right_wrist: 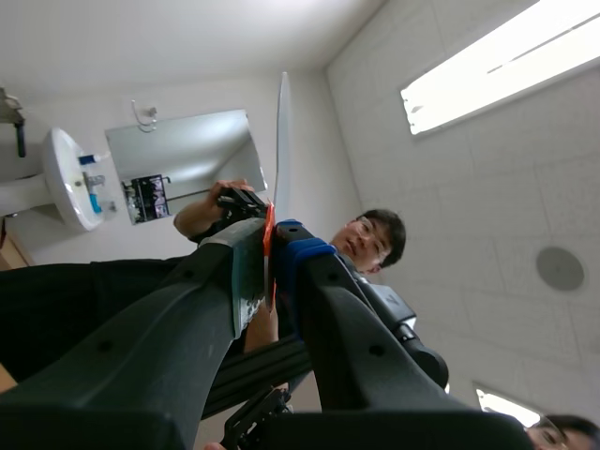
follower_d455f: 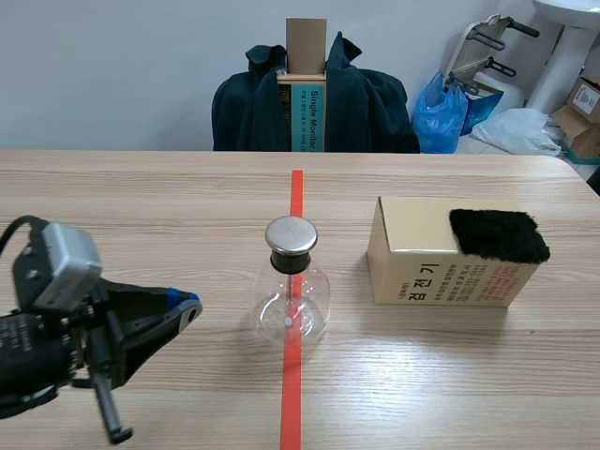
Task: Do the electroscope experiment.
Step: 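Move the plate toward and away from the electroscope, then rub the plate on the fur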
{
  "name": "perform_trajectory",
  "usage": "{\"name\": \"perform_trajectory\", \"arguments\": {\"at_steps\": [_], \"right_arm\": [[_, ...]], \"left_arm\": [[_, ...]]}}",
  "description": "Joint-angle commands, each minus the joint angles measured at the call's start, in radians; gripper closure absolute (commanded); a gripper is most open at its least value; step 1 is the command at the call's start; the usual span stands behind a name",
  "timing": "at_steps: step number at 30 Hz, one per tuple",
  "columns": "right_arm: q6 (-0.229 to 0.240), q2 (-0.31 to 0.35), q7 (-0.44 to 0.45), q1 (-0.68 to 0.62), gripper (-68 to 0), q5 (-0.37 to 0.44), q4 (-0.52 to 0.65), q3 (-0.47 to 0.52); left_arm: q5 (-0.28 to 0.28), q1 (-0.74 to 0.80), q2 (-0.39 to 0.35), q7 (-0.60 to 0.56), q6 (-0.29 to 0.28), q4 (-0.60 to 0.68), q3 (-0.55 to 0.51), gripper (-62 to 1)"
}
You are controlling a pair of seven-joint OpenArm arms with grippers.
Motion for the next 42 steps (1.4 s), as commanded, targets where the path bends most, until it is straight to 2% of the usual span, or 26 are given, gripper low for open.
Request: {"name": "perform_trajectory", "arguments": {"at_steps": [1, 7, 10, 11, 13, 17, 21, 25, 33, 42], "right_arm": [[-0.011, 0.008, -0.004, 0.002, -0.7, 0.035, 0.034, 0.016], [-0.010, 0.007, -0.004, 0.006, -0.7, 0.093, 0.070, 0.035], [0.023, 0.006, 0.003, 0.007, -0.7, 0.121, 0.070, 0.034], [0.041, 0.006, 0.004, 0.007, -0.7, 0.126, 0.070, 0.034], [0.080, 0.005, 0.008, 0.007, -0.7, 0.129, 0.070, 0.034], [0.131, -0.016, 0.020, 0.008, -0.7, 0.129, 0.069, 0.032], [0.170, -0.052, 0.042, 0.032, -0.7, 0.111, 0.060, 0.027], [0.174, -0.077, 0.057, 0.051, -0.7, 0.034, 0.005, -0.014], [0.169, -0.084, 0.064, 0.122, -0.7, -0.113, -0.223, -0.130], [0.171, -0.084, 0.103, 0.167, -0.7, -0.216, -0.415, -0.185]], "left_arm": [[-0.006, 0.071, -0.024, -0.017, -0.005, 0.064, -0.037, -2.7], [-0.006, 0.320, -0.088, -0.017, -0.005, 0.269, -0.168, -2.7], [-0.006, 0.389, -0.090, -0.013, -0.005, 0.335, -0.226, -3.5], [-0.006, 0.402, -0.090, -0.005, -0.005, 0.349, -0.238, -6.3], [-0.006, 0.412, -0.090, 0.006, -0.005, 0.366, -0.250, -18.9], [-0.007, 0.409, -0.089, -0.003, -0.005, 0.367, -0.250, -62.3], [-0.014, 0.409, -0.089, -0.004, -0.004, 0.367, -0.250, -62.3], [-0.013, 0.409, -0.089, 0.006, -0.004, 0.366, -0.250, -62.3], [-0.013, 0.409, -0.089, 0.007, -0.004, 0.366, -0.250, -62.3], [-0.013, 0.409, -0.089, 0.006, -0.004, 0.366, -0.250, -62.3]]}}
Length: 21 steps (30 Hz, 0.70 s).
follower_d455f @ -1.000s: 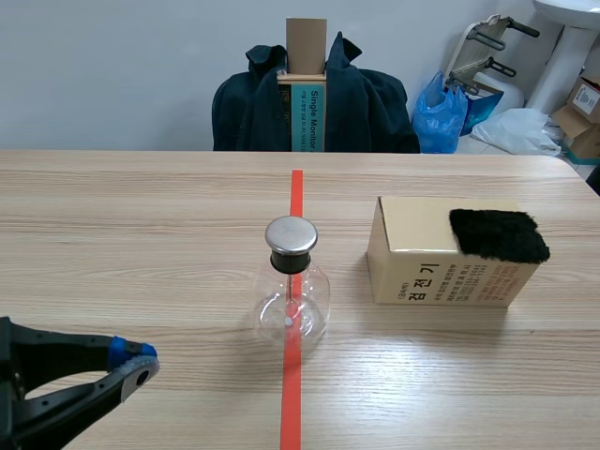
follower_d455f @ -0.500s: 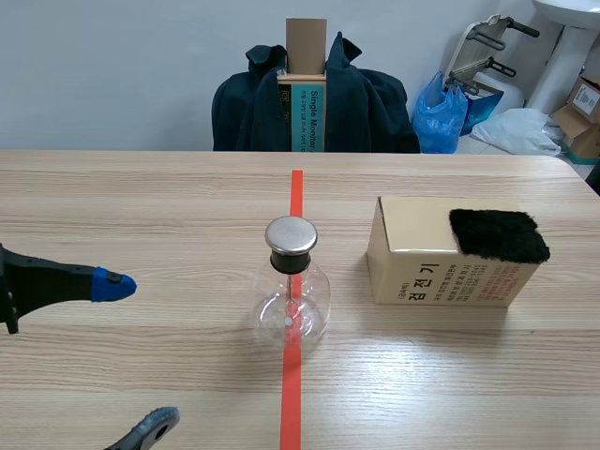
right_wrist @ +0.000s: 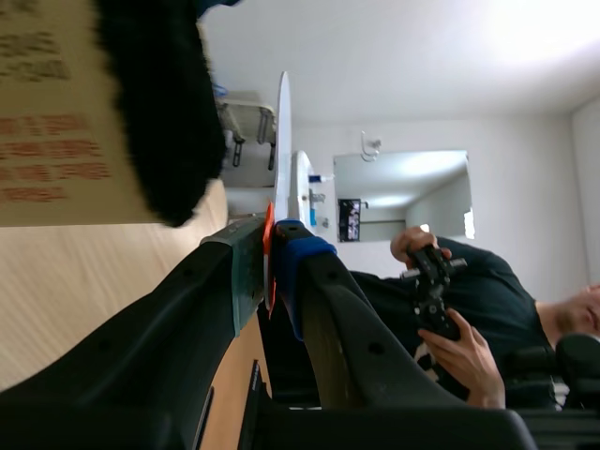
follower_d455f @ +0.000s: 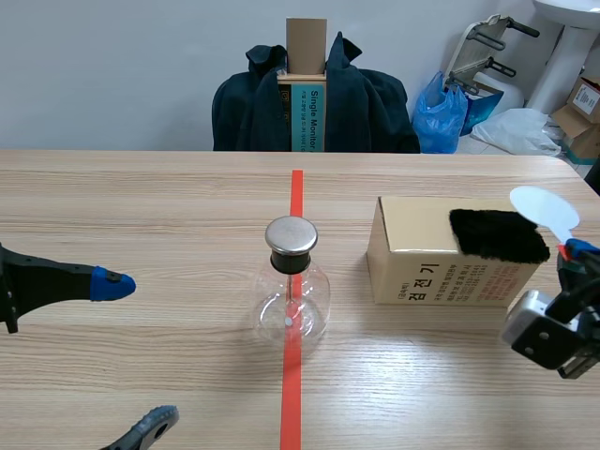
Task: Do the electroscope experiment.
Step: 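Rub the plate on the fur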
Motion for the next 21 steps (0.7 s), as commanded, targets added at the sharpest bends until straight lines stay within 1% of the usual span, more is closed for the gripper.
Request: {"name": "perform_trajectory", "arguments": {"at_steps": [1, 5, 12, 14, 17, 21], "right_arm": [[-0.009, 0.014, 0.017, 0.020, -0.7, -0.009, 0.003, 0.007], [-0.002, 0.014, 0.067, 0.025, -0.7, -0.032, -0.052, 0.007], [0.065, 0.019, 0.097, 0.025, -0.7, -0.079, -0.069, 0.007], [0.077, 0.022, 0.101, 0.025, -0.7, -0.080, -0.069, 0.007], [0.076, 0.023, 0.126, 0.026, -0.7, -0.081, -0.069, 0.007], [0.075, 0.022, 0.220, 0.035, -0.7, -0.084, -0.069, 0.007]], "left_arm": [[-0.013, -0.005, 0.005, -0.013, -0.002, 0.003, 0.008, -62.3], [-0.013, -0.005, 0.005, -0.012, -0.002, 0.003, 0.008, -62.3], [-0.013, -0.005, 0.005, -0.012, -0.002, 0.003, 0.008, -62.3], [-0.013, -0.005, 0.005, -0.012, -0.002, 0.003, 0.008, -62.3], [-0.013, -0.005, 0.005, -0.010, -0.002, 0.003, 0.008, -62.3], [-0.013, -0.005, 0.006, -0.005, -0.002, 0.002, 0.008, -62.3]]}}
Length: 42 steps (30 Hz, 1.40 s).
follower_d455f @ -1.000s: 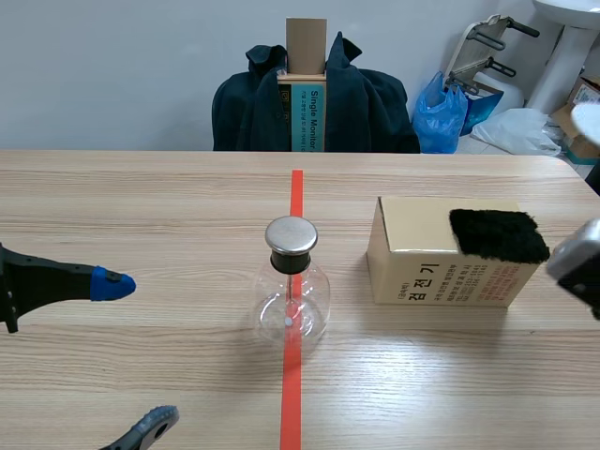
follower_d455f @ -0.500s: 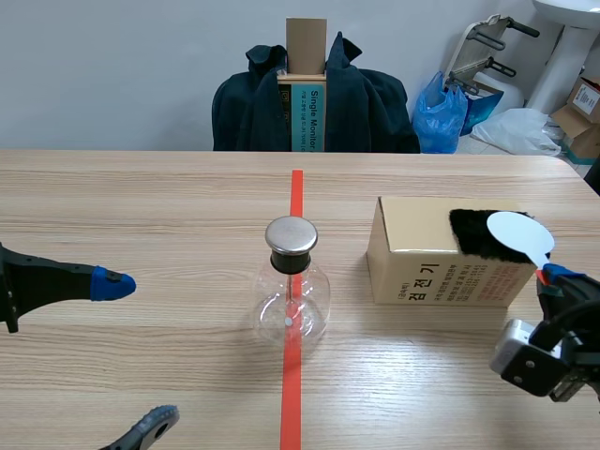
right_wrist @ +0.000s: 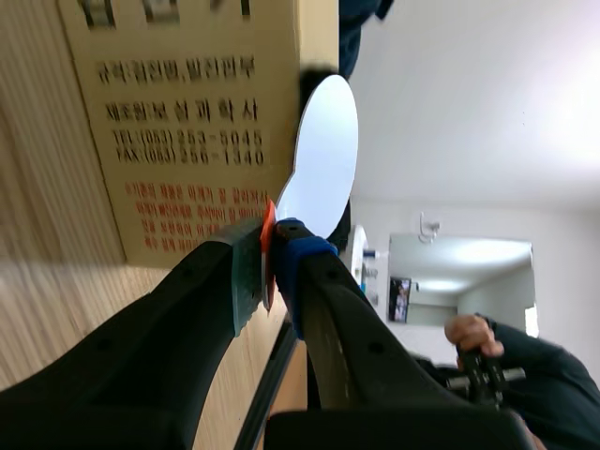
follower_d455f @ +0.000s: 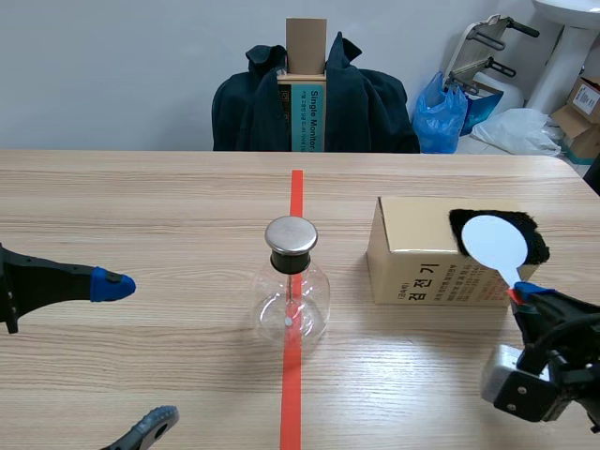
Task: Do the electroscope experiment.
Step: 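Rub the plate on the fur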
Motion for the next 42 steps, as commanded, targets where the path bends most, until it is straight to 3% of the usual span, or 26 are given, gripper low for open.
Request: {"name": "perform_trajectory", "arguments": {"at_steps": [1, 3, 8, 14, 15, 18, 20, 23, 25, 29, 31, 34, 35, 36, 39, 41, 42], "right_arm": [[-0.003, 0.016, 0.019, 0.020, -0.7, 0.001, 0.020, 0.006], [-0.022, 0.016, 0.010, 0.020, -0.7, 0.001, 0.020, 0.008], [-0.038, 0.017, -0.200, 0.042, -0.7, 0.001, 0.020, 0.037], [-0.033, 0.016, -0.027, 0.053, -0.7, 0.000, 0.021, 0.006], [-0.034, 0.012, -0.057, 0.053, -0.7, 0.000, 0.021, 0.003], [-0.033, 0.009, -0.253, 0.053, -0.7, -0.005, 0.021, 0.002], [-0.034, 0.018, -0.288, 0.053, -0.7, -0.015, 0.021, 0.002], [-0.034, 0.021, -0.102, 0.055, -0.7, -0.018, 0.021, -0.004], [-0.034, 0.015, -0.064, 0.053, -0.7, -0.019, 0.021, -0.018], [-0.038, 0.000, -0.313, 0.053, -0.7, -0.032, 0.021, -0.014], [-0.038, 0.003, -0.298, 0.053, -0.7, -0.037, 0.021, -0.008], [-0.037, -0.003, -0.129, 0.053, -0.7, -0.041, 0.021, -0.021], [-0.038, -0.008, -0.113, 0.053, -0.7, -0.041, 0.021, -0.027], [-0.044, -0.014, -0.132, 0.053, -0.7, -0.041, 0.021, -0.030], [-0.061, -0.019, -0.335, 0.050, -0.7, -0.045, 0.021, -0.025], [-0.061, -0.016, -0.365, 0.050, -0.7, -0.062, 0.021, -0.009], [-0.061, -0.013, -0.332, 0.050, -0.7, -0.064, 0.021, -0.009]], "left_arm": [[-0.013, -0.005, 0.006, -0.014, -0.002, 0.003, 0.008, -62.3], [-0.013, -0.005, 0.006, -0.014, -0.002, 0.003, 0.008, -62.3], [-0.013, -0.005, 0.006, -0.008, -0.002, 0.003, 0.008, -62.3], [-0.013, -0.005, 0.006, 0.016, -0.002, 0.003, 0.008, -62.3], [-0.013, -0.005, 0.006, 0.021, -0.002, 0.003, 0.008, -62.3], [-0.013, -0.005, 0.006, 0.025, 0.001, 0.003, 0.008, -62.3], [-0.013, -0.005, 0.008, 0.031, 0.001, 0.003, 0.008, -62.3], [-0.014, -0.005, 0.008, 0.031, 0.001, 0.003, 0.008, -62.3], [-0.014, -0.005, 0.008, 0.031, 0.001, 0.003, 0.008, -62.3], [-0.014, -0.005, 0.008, 0.031, 0.001, 0.003, 0.008, -62.3], [-0.014, -0.005, 0.008, 0.031, 0.001, 0.003, 0.008, -62.3], [-0.014, -0.005, 0.008, 0.031, 0.001, 0.003, 0.008, -62.3], [-0.014, -0.005, 0.008, 0.031, 0.001, 0.003, 0.008, -62.3], [-0.014, -0.005, 0.008, 0.031, 0.001, 0.003, 0.008, -62.3], [-0.014, -0.005, 0.008, 0.031, 0.001, 0.003, 0.008, -62.3], [-0.014, -0.005, 0.008, 0.031, 0.001, 0.003, 0.008, -62.3], [-0.014, -0.005, 0.008, 0.031, 0.001, 0.003, 0.008, -62.3]]}}
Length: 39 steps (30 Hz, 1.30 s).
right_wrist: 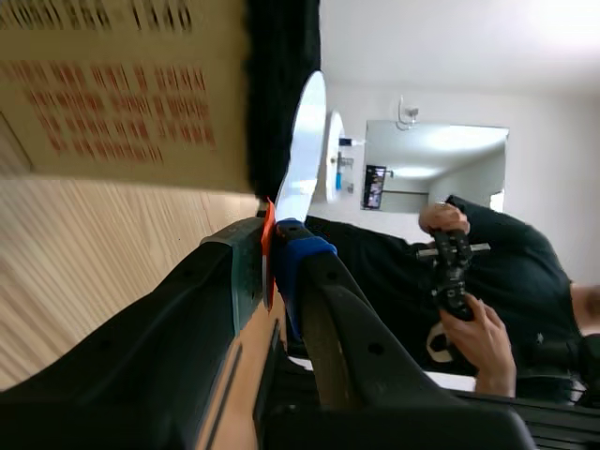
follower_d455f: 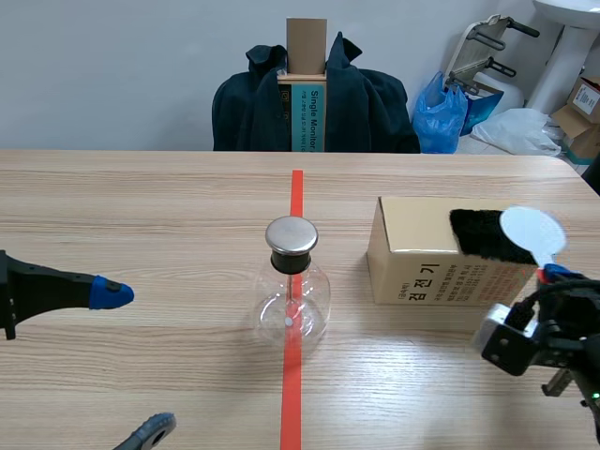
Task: Do the electroscope experiment.
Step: 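Rub the plate on the fur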
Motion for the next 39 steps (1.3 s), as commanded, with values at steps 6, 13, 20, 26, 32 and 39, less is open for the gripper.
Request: {"name": "perform_trajectory", "arguments": {"at_steps": [6, 13, 20, 26, 32, 39], "right_arm": [[-0.019, 0.000, 0.133, 0.003, -0.7, -0.001, 0.019, -0.023], [-0.040, 0.016, 0.160, -0.005, -0.7, -0.015, 0.019, -0.034], [-0.045, 0.001, -0.009, -0.008, -0.7, -0.016, 0.019, -0.022], [-0.048, -0.005, 0.230, -0.009, -0.7, -0.011, 0.019, -0.021], [-0.053, 0.004, 0.148, -0.010, -0.7, -0.024, 0.019, -0.018], [-0.060, -0.007, 0.060, -0.025, -0.7, -0.023, 0.019, -0.016]], "left_arm": [[-0.013, -0.005, 0.008, -0.013, -0.001, 0.004, 0.008, -62.3], [-0.013, -0.005, 0.008, -0.013, -0.001, 0.004, 0.008, -62.3], [-0.013, -0.005, 0.008, -0.013, -0.001, 0.004, 0.008, -62.3], [-0.014, -0.005, 0.008, -0.013, -0.001, 0.004, 0.008, -62.3], [-0.014, -0.005, 0.008, -0.013, -0.001, 0.004, 0.008, -62.3], [-0.014, -0.005, 0.008, -0.013, -0.001, 0.004, 0.008, -62.3]]}}
